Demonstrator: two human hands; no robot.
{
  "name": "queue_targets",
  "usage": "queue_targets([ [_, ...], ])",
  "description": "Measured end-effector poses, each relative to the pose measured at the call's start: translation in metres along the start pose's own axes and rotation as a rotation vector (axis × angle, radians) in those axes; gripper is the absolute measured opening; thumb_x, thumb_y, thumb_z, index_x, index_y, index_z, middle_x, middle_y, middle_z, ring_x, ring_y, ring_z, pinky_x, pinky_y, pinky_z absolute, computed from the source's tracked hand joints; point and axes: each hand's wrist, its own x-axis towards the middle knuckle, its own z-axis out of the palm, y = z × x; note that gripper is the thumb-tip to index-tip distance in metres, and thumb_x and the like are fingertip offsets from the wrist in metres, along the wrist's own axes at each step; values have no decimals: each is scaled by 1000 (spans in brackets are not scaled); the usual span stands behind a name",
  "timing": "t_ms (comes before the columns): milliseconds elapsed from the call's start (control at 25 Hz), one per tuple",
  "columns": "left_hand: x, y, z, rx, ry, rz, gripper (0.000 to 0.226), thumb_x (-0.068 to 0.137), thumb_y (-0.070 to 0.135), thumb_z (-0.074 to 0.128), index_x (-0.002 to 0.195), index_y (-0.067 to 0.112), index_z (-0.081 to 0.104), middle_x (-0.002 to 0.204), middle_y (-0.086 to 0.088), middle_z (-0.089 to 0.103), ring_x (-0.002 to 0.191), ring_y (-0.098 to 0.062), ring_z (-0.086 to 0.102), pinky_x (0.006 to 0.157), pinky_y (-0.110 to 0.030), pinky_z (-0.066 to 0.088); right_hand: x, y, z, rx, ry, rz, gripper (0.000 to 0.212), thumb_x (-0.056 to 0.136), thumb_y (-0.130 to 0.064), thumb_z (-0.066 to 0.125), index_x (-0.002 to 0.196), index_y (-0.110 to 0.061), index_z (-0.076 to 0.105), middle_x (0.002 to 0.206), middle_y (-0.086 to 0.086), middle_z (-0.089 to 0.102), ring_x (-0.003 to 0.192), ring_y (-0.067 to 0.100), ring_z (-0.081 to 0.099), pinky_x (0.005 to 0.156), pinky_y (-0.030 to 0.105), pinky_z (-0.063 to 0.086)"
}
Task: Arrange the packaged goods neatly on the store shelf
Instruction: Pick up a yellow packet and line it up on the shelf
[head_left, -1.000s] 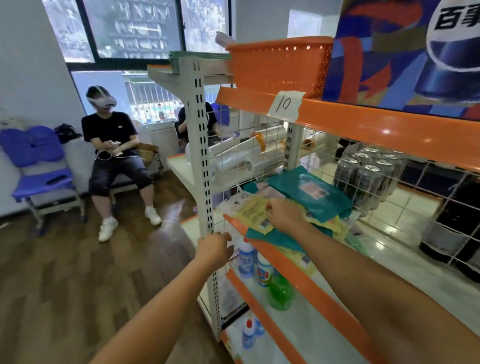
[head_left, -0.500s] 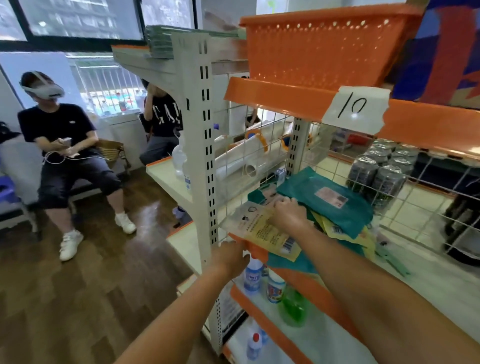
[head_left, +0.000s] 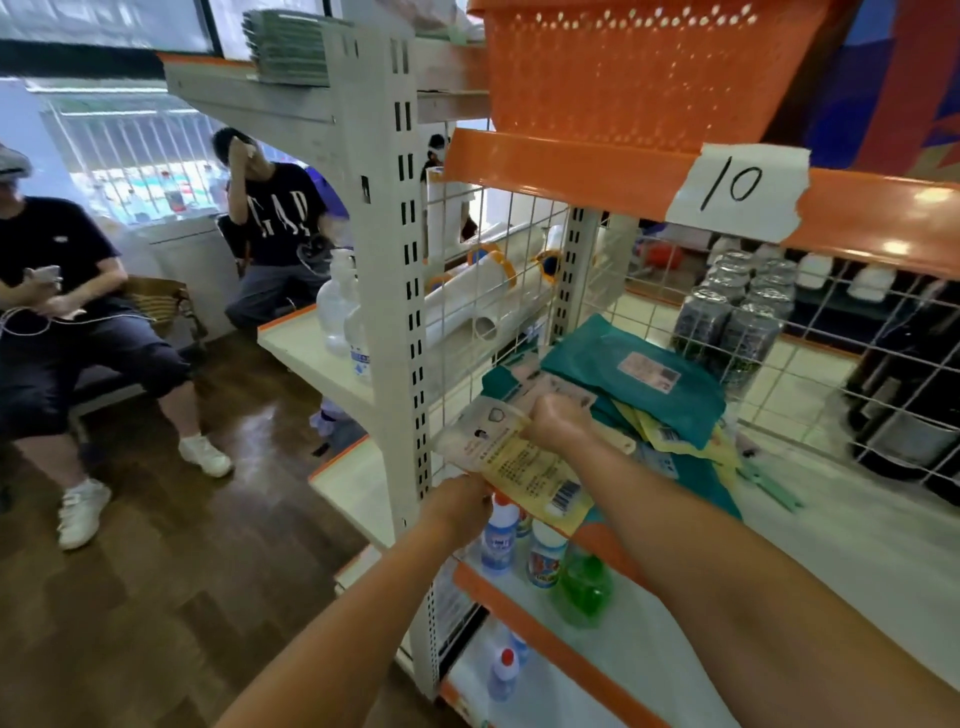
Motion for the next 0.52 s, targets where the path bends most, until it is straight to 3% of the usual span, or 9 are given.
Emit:
queue_targets([
  [200,-4,-3,4,16,-32,4,33,99,19,33,125,17,53,126,-8,59,112,-26,57,92,-35,47,-15,11,-8,150,0,-2,26,90,-19,58,114,-9,63,117,9,63,104,24,60,80,30,48],
  [400,-15,5,3,11,-9,-29,25,97,16,34,107,14,56,107,-9,62,97,-26,60,80,-35,47,-50,22,-25,476,-25,46,28,92,-27,57,113,-8,60,107,8,64,95,23,63,71,30,48],
  [520,-30,15,-4,2,35,-16,17,96,14,35,87,14,50,90,-9,58,80,-23,55,67,-32,41,-80,33,-33,756,-86,71,32,88,-24,65,115,-7,58,102,6,65,76,15,62,56,24,46],
])
